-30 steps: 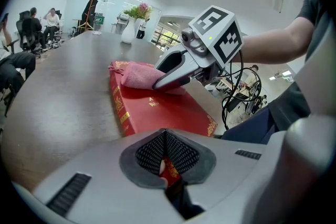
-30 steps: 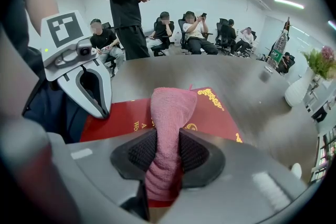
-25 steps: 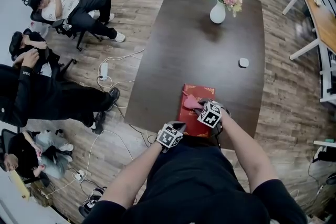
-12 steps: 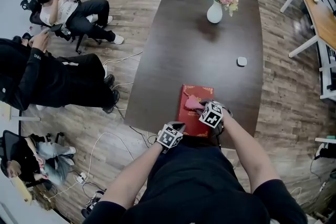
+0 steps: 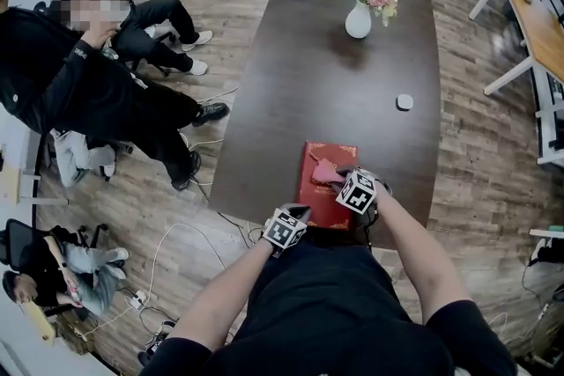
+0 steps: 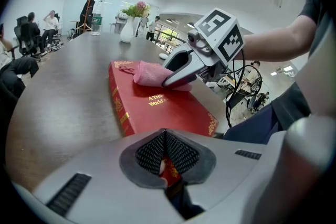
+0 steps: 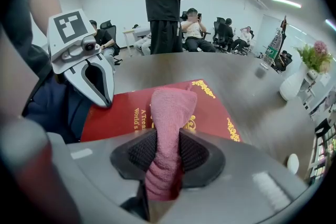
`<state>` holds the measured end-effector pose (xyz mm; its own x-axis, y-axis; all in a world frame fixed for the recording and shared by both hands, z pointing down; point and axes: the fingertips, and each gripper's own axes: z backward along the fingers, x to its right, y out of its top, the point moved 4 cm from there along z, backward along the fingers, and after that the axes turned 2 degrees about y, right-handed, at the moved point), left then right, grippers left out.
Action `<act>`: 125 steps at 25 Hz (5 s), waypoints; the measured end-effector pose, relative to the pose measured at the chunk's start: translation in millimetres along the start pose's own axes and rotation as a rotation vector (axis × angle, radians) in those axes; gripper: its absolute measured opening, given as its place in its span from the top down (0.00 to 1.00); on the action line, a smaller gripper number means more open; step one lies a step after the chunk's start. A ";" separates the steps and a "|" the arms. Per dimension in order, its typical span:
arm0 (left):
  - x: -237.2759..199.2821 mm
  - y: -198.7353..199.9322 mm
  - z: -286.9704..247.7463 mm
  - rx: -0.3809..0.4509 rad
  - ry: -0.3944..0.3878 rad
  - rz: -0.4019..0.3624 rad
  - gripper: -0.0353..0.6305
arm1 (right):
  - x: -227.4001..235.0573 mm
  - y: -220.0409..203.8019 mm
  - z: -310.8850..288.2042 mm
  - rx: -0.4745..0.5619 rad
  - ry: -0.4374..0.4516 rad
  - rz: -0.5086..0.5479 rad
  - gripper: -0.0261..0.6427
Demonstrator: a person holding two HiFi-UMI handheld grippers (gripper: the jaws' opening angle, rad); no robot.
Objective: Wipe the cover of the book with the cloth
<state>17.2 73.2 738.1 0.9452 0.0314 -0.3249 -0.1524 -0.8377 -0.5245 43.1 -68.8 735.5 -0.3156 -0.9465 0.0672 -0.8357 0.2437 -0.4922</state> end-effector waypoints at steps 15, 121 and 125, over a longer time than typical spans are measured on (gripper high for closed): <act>-0.9 0.1 2.7 -0.001 -0.006 0.004 0.95 | 2.1 -10.3 9.9 0.015 -0.016 -0.026 0.78; 3.8 5.5 -0.8 -0.003 -0.193 -0.138 0.95 | -37.4 59.3 -35.9 0.021 -0.007 -0.046 0.78; 3.1 4.9 -1.8 -0.001 -0.193 -0.143 0.95 | -36.3 56.2 -35.4 0.016 -0.019 -0.050 0.78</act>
<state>19.9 68.3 735.9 0.8843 0.2533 -0.3923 -0.0209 -0.8177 -0.5752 -8.4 -13.2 736.2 -0.2649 -0.9613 0.0754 -0.8427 0.1928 -0.5026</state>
